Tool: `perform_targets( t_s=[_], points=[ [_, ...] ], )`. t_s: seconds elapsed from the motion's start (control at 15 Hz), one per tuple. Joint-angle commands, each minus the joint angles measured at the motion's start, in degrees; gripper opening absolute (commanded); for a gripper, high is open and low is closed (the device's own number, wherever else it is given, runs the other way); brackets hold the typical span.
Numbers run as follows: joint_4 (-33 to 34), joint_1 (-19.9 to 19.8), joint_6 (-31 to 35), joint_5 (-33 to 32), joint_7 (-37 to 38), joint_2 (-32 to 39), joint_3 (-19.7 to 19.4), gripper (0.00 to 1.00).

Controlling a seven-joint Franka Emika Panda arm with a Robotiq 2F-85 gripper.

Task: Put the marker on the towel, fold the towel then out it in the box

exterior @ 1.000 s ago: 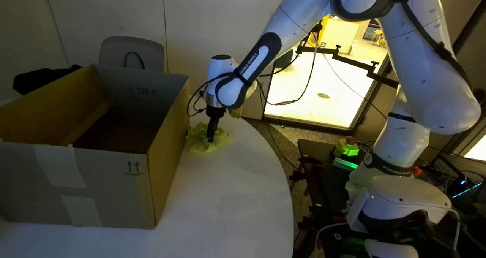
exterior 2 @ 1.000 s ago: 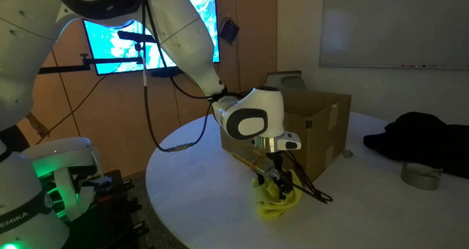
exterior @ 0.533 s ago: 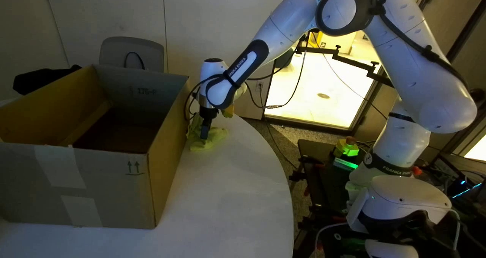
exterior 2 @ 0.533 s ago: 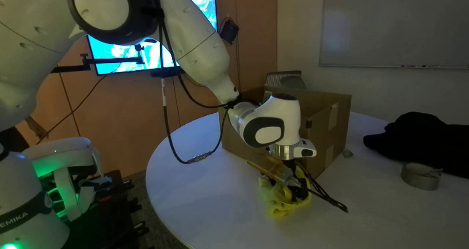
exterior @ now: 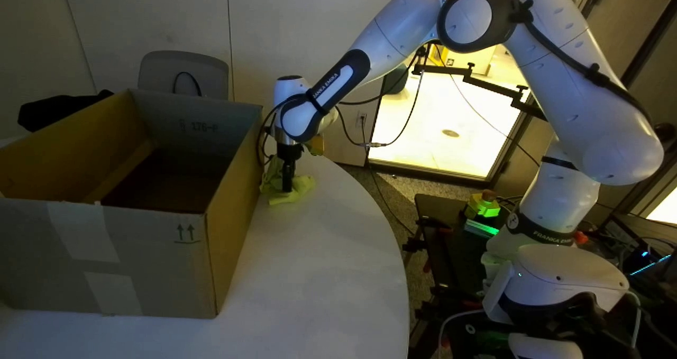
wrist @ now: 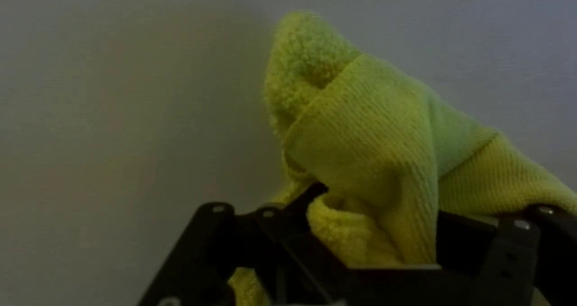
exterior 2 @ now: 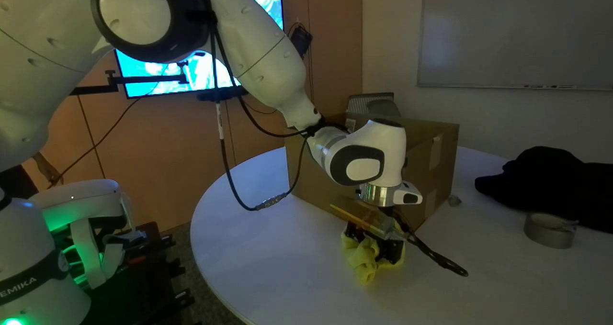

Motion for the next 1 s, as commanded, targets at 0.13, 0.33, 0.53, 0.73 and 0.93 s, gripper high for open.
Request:
perform_targets(
  t_s=[0.13,0.33,0.53,0.73,0.93],
  points=[
    [1.16,-1.58,-7.45,2.71,-0.8,-2.83,0.57,0.07],
    [-1.74,-1.47,-7.88,4.92,0.92,-8.12,0.48,0.11],
    [-3.07,-0.04,-8.89,6.57,4.05,-13.31,-0.27,0.13],
    [-4.58,1.93,-9.18,7.28,8.55,-18.88,-0.93,0.12],
    [-6.86,3.71,-8.47,8.38,12.7,-24.75,-1.24,0.12]
  ],
)
